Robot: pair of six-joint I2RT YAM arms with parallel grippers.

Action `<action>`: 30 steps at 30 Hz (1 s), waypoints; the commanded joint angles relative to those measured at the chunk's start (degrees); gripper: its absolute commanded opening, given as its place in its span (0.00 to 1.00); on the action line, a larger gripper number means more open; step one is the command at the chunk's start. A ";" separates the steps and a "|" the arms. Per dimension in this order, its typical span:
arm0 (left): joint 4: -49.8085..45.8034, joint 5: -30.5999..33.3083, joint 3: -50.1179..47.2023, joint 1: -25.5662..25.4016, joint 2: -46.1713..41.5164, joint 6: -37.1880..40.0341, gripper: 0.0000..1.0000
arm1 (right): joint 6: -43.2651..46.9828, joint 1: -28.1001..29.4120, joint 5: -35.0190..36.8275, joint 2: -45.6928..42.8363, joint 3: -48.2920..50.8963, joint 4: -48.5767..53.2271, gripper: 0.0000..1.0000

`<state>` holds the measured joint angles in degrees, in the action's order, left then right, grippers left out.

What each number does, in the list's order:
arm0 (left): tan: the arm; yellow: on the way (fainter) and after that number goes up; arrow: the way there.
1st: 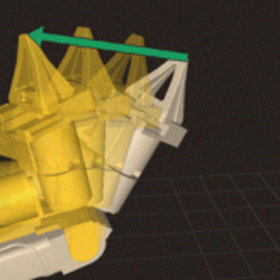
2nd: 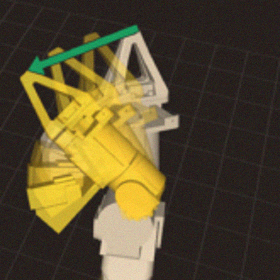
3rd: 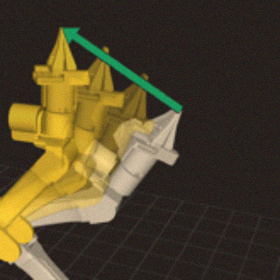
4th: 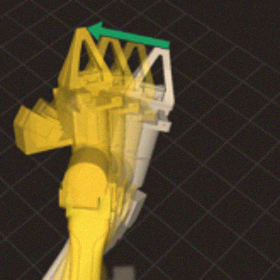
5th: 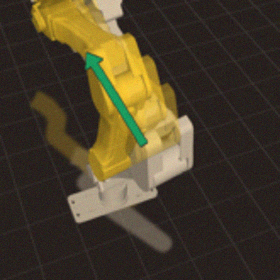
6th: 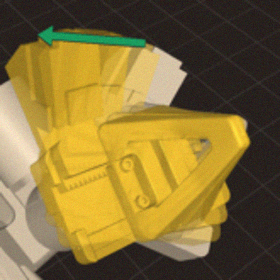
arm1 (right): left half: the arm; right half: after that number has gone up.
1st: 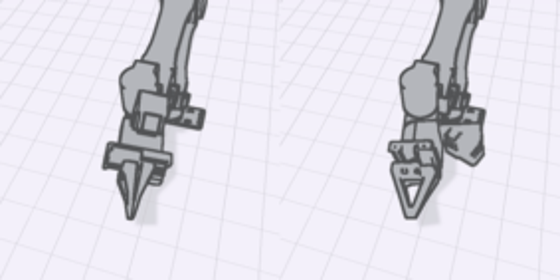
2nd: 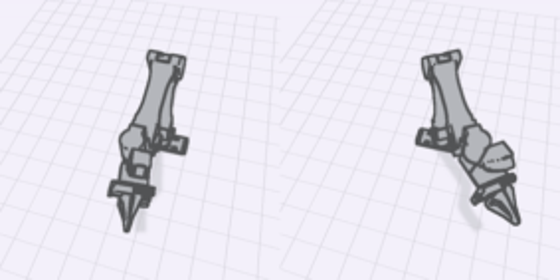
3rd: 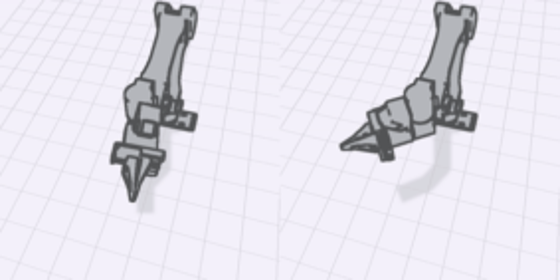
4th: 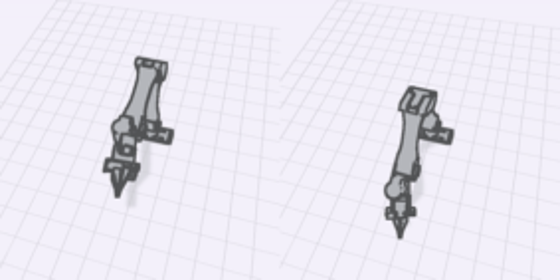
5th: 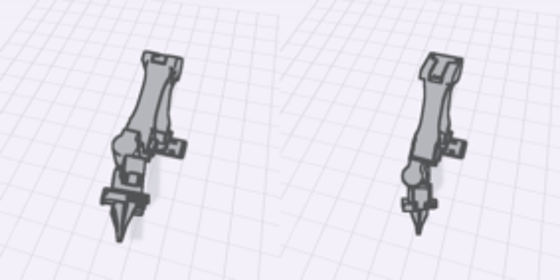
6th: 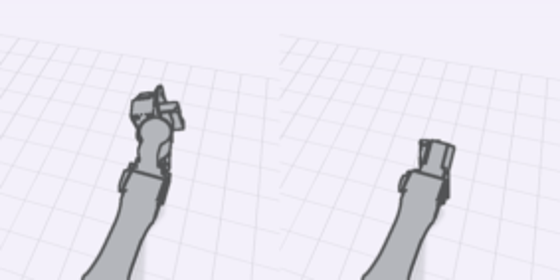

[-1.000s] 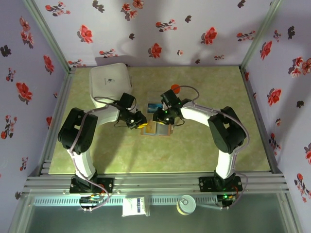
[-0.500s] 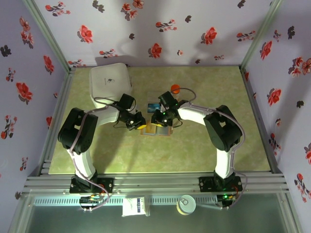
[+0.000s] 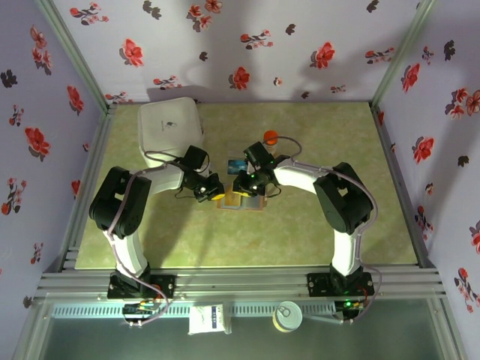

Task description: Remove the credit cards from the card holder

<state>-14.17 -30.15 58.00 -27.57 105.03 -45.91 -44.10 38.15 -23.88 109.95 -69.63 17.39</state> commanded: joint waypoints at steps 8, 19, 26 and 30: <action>-1.91 0.97 -0.69 0.46 -0.81 1.09 0.07 | 1.25 0.34 1.08 0.87 0.81 1.59 0.27; -1.99 1.12 -0.74 0.46 -1.33 1.08 0.07 | 3.66 0.34 5.34 -0.96 -0.07 5.11 0.27; -2.00 1.15 -0.60 0.48 -1.33 1.08 0.05 | 2.52 0.34 1.90 -3.40 1.87 0.69 0.27; -2.04 1.14 -0.34 0.50 -0.90 1.10 0.05 | 0.57 0.34 -1.64 -2.78 3.11 -3.43 0.27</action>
<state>-14.35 -30.02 58.00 -27.57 105.01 -45.93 -42.17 38.15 -22.61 108.31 -67.96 17.61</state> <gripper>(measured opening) 0.051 0.273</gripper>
